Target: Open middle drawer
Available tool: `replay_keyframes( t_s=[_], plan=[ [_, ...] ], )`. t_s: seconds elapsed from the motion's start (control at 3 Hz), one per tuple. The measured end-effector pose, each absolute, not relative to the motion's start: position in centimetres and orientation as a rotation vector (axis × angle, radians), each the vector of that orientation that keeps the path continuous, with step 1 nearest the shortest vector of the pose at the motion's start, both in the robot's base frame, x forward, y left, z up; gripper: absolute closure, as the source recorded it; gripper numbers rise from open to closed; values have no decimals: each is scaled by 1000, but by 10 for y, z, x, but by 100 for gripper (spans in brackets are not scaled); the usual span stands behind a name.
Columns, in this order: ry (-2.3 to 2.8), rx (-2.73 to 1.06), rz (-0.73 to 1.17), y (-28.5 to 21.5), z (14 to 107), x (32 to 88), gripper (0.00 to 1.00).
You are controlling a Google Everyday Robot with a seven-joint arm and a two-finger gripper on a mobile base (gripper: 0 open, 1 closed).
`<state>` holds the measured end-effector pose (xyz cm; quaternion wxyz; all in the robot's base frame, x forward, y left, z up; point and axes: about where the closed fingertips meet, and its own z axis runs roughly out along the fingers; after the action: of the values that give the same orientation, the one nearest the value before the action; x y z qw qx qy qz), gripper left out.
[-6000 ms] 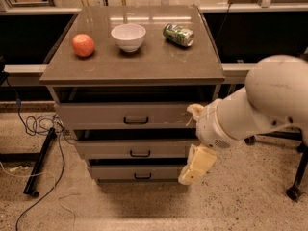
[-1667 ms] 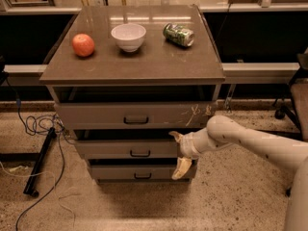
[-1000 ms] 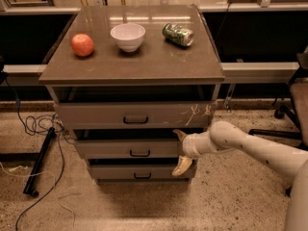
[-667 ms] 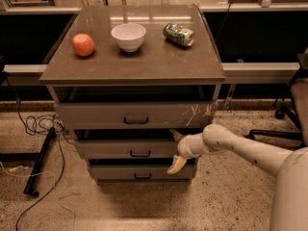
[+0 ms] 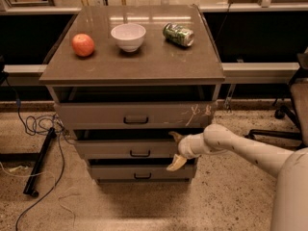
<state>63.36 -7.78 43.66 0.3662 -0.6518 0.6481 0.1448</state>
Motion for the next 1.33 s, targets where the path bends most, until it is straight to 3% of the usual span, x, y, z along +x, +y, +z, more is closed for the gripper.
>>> replay_keyframes(
  t_s=[1.0, 1.33],
  plan=[
    [1666, -1677, 374, -77, 437, 633, 93],
    [1666, -1677, 375, -78, 439, 632, 100]
  ],
)
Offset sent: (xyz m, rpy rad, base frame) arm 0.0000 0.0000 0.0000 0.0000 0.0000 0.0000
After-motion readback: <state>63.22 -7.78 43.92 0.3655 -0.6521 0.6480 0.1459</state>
